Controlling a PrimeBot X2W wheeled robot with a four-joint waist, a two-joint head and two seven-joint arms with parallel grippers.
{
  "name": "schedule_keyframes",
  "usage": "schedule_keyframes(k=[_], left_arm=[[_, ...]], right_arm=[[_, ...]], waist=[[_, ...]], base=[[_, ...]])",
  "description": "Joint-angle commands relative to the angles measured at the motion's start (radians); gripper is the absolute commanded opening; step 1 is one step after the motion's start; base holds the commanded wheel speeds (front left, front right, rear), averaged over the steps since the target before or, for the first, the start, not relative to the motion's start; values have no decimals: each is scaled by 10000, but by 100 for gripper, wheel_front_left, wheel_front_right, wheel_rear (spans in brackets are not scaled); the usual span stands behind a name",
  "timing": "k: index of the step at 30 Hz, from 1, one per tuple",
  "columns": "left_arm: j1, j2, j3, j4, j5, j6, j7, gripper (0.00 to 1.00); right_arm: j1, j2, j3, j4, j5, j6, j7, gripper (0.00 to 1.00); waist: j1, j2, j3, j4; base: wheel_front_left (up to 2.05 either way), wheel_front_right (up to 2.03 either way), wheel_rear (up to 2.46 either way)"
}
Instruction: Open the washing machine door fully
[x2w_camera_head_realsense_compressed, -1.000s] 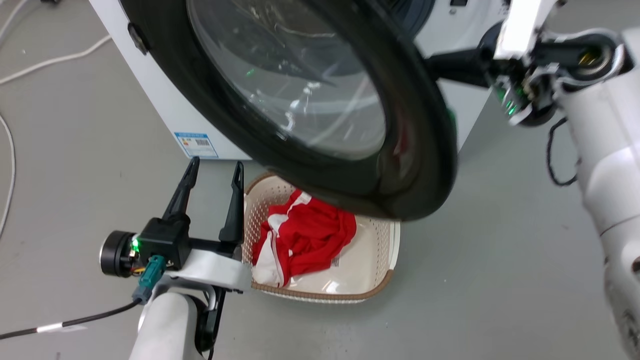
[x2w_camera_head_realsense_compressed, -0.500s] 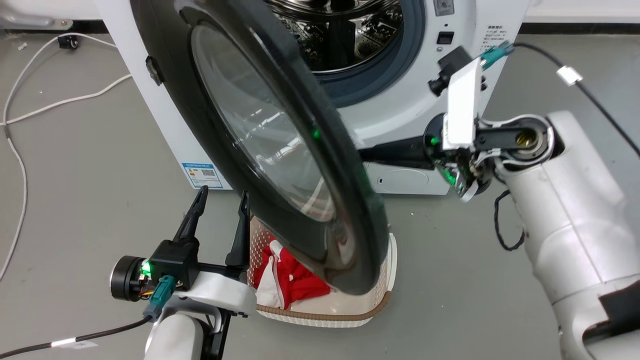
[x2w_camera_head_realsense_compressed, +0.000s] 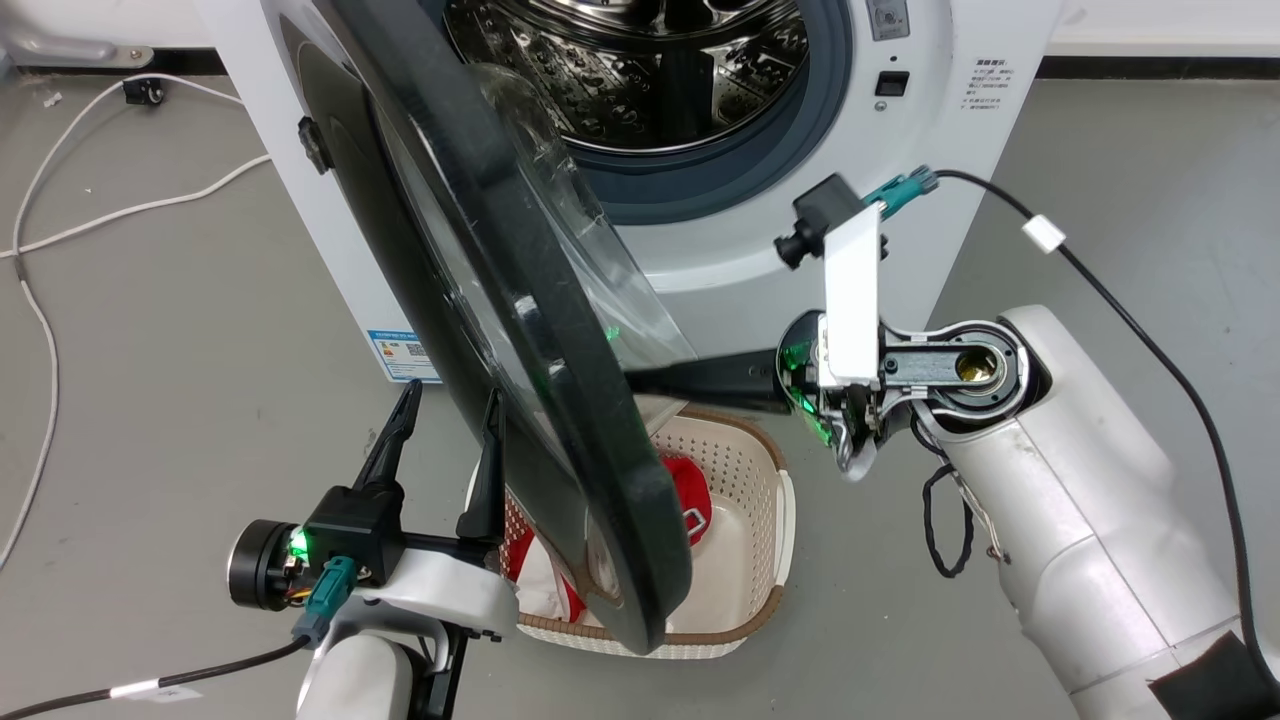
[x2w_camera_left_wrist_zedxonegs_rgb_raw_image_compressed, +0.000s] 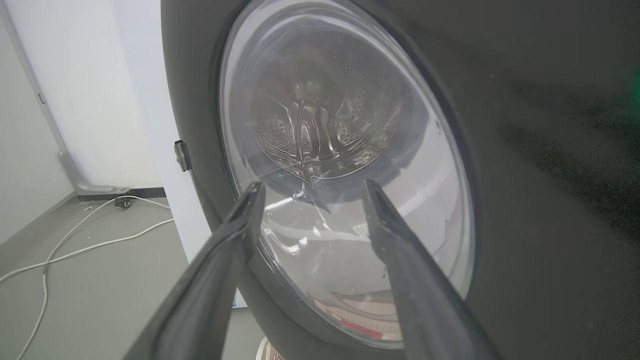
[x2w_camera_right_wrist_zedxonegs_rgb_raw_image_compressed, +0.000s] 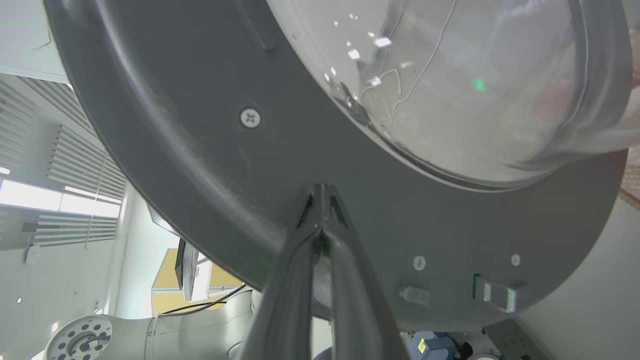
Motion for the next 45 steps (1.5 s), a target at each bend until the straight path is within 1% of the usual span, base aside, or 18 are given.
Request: schedule_keyframes(k=[1, 6, 9, 12, 17, 23, 25, 26, 28, 31, 33, 35, 39, 40, 41, 42, 45], left_arm=[[71, -9, 14, -23, -33, 22, -26, 100], [92, -10, 49, -40, -52, 75, -28, 100], [104, -10, 75, -34, -78, 98, -26, 100], [129, -9, 127, -20, -92, 116, -26, 100], [231, 37, 266, -14, -96, 153, -26, 100], [276, 72, 360, -14, -75, 182, -26, 100], [271, 82, 398, -12, -80, 181, -26, 100], [285, 80, 402, -10, -81, 189, -26, 100], [300, 77, 425, 9, -88, 196, -26, 100], [315, 70, 436, 24, -98, 183, -28, 100], [344, 68, 453, 38, -111, 192, -28, 100], [393, 65, 470, 51, -120, 212, -26, 100], [479, 60, 512, 63, -142, 246, -26, 100], [482, 59, 522, 61, -131, 254, -26, 100], [482, 59, 522, 61, -131, 254, -26, 100], [479, 56, 523, 57, -130, 254, -26, 100], [472, 53, 526, 44, -130, 265, -26, 100]], right_arm=[[169, 28, -59, -186, 66, 0, -472, 0], [588, -36, -848, -808, -197, 0, -2589, 0], [1064, -280, -1518, -1281, -272, 0, -3738, 0], [1787, -473, -2241, -1786, -90, 0, -4639, 0], [3315, -729, -3449, -2848, 502, 0, -5580, 0], [5403, -840, -4499, -4279, 899, 0, -6487, 0], [5998, -776, -4663, -4654, 781, 0, -6838, 55], [6287, -749, -4718, -4841, 669, 0, -7030, 100], [6787, -639, -4863, -5166, 504, 0, -7481, 100], [7392, -456, -5033, -5535, -74, 0, -8450, 100], [7712, -490, -5085, -5630, -980, 0, -9238, 100], [7913, -354, -5186, -5674, -1645, 0, -9975, 100], [8173, -208, -5420, -5691, -3450, 0, -11284, 100], [8211, -191, -5497, -5704, -3969, 0, -11546, 100], [8211, -191, -5497, -5704, -3969, 0, -11546, 100], [8200, -155, -5603, -5751, -4398, 0, -11784, 100], [8121, -97, -5882, -5998, -6150, 0, -12362, 100]], waist=[[1, 0, 15, -11], [1, 0, 35, -67], [1, 0, 31, -108], [1, 0, -1, -166], [1, 0, -51, -287], [1, 0, -76, -390], [1, 0, -97, -418], [1, 0, -116, -420], [1, 0, -159, -411], [1, 0, -235, -398], [1, 0, -280, -402], [1, 0, -327, -417], [1, 0, -374, -439], [1, 0, -368, -443], [1, 0, -368, -443], [1, 0, -363, -448], [1, 0, -347, -451]], base=[[0, 0, 0], [0, 0, 0], [0, 0, 0], [0, 0, 0], [0, 0, 0], [0, 0, 0], [0, 0, 0], [0, 0, 0], [0, 0, 0], [0, 0, 0], [0, 0, 0], [0, 0, 0], [0, 0, 0], [0, 0, 0], [0, 0, 0], [0, 0, 0], [0, 0, 0]])
